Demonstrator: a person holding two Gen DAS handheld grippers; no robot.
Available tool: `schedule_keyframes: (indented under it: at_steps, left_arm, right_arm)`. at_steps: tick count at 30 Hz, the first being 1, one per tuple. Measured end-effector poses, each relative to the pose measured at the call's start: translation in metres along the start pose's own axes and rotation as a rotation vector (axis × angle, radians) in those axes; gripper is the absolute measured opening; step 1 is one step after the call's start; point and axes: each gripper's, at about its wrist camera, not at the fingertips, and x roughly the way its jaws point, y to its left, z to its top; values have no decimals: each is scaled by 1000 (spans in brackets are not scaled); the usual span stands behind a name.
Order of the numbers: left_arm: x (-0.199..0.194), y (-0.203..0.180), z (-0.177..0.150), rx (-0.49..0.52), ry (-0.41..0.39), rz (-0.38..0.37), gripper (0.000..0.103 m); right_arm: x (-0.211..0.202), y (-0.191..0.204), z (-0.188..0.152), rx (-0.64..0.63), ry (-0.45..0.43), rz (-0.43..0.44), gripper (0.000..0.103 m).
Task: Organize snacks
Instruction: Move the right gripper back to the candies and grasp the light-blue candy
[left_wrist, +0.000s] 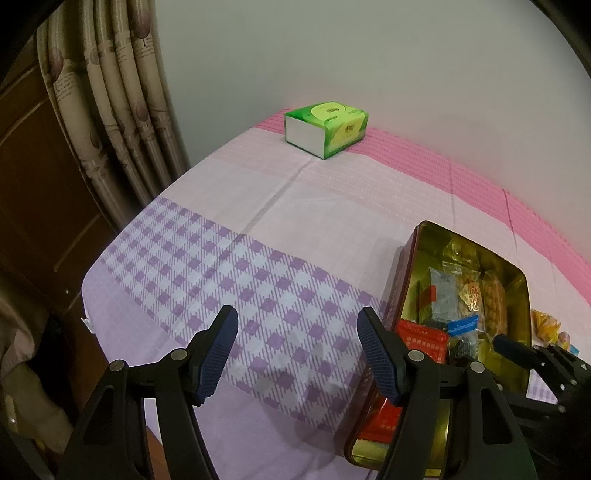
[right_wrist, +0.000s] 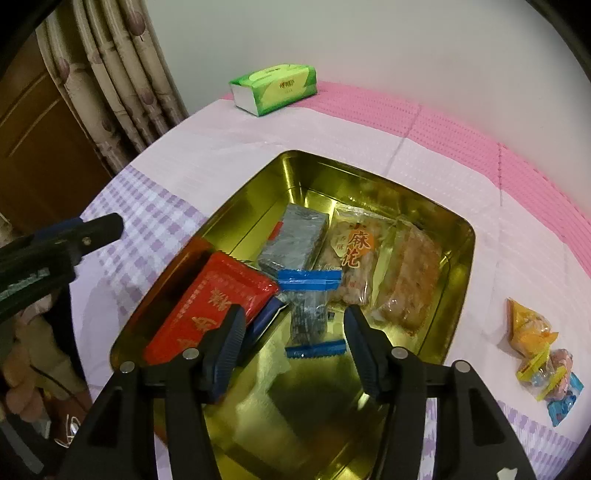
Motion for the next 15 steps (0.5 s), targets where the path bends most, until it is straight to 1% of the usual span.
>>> schedule_keyframes:
  at_steps: [4, 10, 15]
  left_arm:
    - [0, 0, 0, 1, 1, 0, 68]
    - [0, -1, -1, 1, -1, 4, 68]
    - [1, -1, -1, 2, 0, 7, 68]
  right_arm:
    - [-16, -5, -4, 21, -37, 8, 54]
    - [-36, -25, -9, 73, -79, 2, 54]
    - [-62, -75, -19, 150, -115, -73, 55]
